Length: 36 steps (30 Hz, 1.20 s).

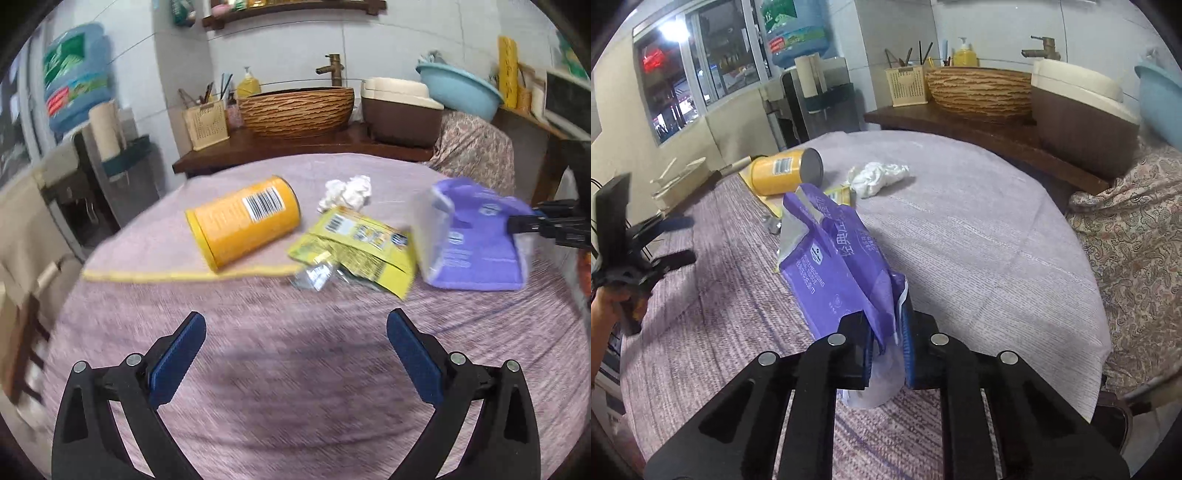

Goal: Collect trash
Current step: 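Grasp the yellow can with the left gripper and lift it, then carry the purple packet over the bin with the right gripper while the left lifts the can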

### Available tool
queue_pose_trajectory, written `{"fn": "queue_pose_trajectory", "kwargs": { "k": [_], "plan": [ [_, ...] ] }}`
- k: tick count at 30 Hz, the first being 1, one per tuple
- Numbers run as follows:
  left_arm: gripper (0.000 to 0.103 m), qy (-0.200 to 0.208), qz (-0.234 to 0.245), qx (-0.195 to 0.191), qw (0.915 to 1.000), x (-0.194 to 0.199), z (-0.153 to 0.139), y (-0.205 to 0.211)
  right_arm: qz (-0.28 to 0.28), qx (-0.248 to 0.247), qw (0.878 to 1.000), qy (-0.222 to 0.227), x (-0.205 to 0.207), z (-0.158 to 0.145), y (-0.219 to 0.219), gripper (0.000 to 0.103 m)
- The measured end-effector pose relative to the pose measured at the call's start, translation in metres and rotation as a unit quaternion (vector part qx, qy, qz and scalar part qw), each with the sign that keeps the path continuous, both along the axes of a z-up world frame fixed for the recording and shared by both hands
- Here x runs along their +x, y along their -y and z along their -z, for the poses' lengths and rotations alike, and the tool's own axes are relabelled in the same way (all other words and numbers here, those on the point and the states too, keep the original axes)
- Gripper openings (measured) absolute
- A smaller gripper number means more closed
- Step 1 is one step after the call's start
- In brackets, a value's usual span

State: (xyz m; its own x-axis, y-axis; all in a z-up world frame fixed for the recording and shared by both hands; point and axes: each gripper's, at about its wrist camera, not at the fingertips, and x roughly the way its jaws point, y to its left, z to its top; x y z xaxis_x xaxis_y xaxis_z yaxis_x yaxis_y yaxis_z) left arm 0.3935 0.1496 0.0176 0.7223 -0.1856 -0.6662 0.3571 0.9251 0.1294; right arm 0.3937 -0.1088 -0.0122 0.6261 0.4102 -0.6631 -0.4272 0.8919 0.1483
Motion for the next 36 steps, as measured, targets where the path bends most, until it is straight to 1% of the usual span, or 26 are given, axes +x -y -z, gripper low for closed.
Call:
{"fn": "queue_pose_trajectory", "kwargs": {
  "k": [2, 4, 6, 7, 8, 10, 12, 13, 16, 19, 21, 23, 24, 26, 27, 29, 31, 32, 34, 36],
  "plan": [
    [0.097, 0.005, 0.026, 0.049, 0.9984, 0.021, -0.008, 0.007, -0.004, 0.005, 1.000, 0.004, -0.008, -0.005, 0.001, 0.013],
    [0.097, 0.008, 0.045, 0.090, 0.9949, 0.041, -0.014, 0.009, -0.007, 0.012, 1.000, 0.005, -0.014, -0.007, 0.001, 0.013],
    [0.097, 0.015, 0.064, 0.142, 0.9877, 0.066, -0.018, 0.011, -0.009, 0.018, 1.000, 0.006, -0.020, -0.009, 0.003, 0.013],
    [0.097, 0.016, 0.065, 0.159, 0.9850, 0.075, -0.018, 0.010, -0.010, 0.022, 1.000, 0.005, -0.023, -0.009, 0.004, 0.013],
    [0.097, 0.007, 0.065, 0.181, 0.9812, 0.089, -0.016, 0.010, -0.010, 0.024, 1.000, 0.004, -0.025, -0.010, 0.005, 0.013],
    [0.097, -0.014, 0.057, 0.207, 0.9766, 0.115, -0.012, 0.007, -0.009, 0.029, 1.000, 0.001, -0.029, -0.009, 0.007, 0.013],
    [0.097, -0.035, 0.063, 0.222, 0.9724, 0.132, -0.008, 0.007, -0.009, 0.034, 0.999, -0.002, -0.032, -0.007, 0.009, 0.013],
    [0.097, -0.039, 0.066, 0.238, 0.9682, 0.141, -0.003, 0.009, -0.009, 0.034, 0.999, -0.003, -0.033, -0.007, 0.010, 0.013],
    [0.096, -0.053, 0.085, 0.262, 0.9600, 0.154, 0.007, 0.016, -0.010, 0.034, 0.999, -0.006, -0.035, -0.004, 0.012, 0.013],
    [0.095, -0.066, 0.086, 0.262, 0.9590, 0.166, 0.010, 0.021, -0.009, 0.034, 0.999, -0.009, -0.036, -0.002, 0.014, 0.013],
    [0.091, -0.086, 0.080, 0.252, 0.9605, 0.175, 0.014, 0.024, -0.009, 0.037, 0.999, -0.011, -0.037, -0.003, 0.015, 0.013],
    [0.084, -0.112, 0.074, 0.245, 0.9601, 0.183, 0.021, 0.025, -0.009, 0.039, 0.999, -0.010, -0.038, -0.003, 0.016, 0.013],
    [0.085, -0.119, 0.067, 0.245, 0.9598, 0.186, 0.025, 0.025, -0.009, 0.040, 0.999, -0.010, -0.039, -0.003, 0.016, 0.013],
    [0.083, -0.119, 0.050, 0.247, 0.9604, 0.188, 0.027, 0.025, -0.007, 0.042, 0.999, -0.009, -0.040, -0.003, 0.017, 0.013],
    [0.082, -0.117, 0.045, 0.238, 0.9631, 0.188, 0.026, 0.025, -0.006, 0.043, 0.999, -0.008, -0.040, -0.004, 0.018, 0.013],
    [0.073, -0.113, 0.035, 0.223, 0.9677, 0.186, 0.024, 0.022, -0.002, 0.050, 0.999, -0.006, -0.043, -0.005, 0.020, 0.013],
    [0.068, -0.106, 0.024, 0.212, 0.9711, 0.183, 0.022, 0.019, 0.001, 0.056, 0.998, -0.004, -0.046, -0.006, 0.023, 0.013],
    [0.067, -0.101, 0.019, 0.196, 0.9752, 0.179, 0.020, 0.015, 0.001, 0.058, 0.998, -0.003, -0.048, -0.007, 0.024, 0.013],
    [0.067, -0.089, 0.003, 0.175, 0.9806, 0.170, 0.018, 0.007, 0.003, 0.064, 0.998, 0.004, -0.052, -0.009, 0.025, 0.013],
    [0.067, -0.082, -0.011, 0.142, 0.9864, 0.161, 0.016, -0.003, 0.002, 0.070, 0.997, 0.009, -0.058, -0.011, 0.026, 0.013]
  ]
}}
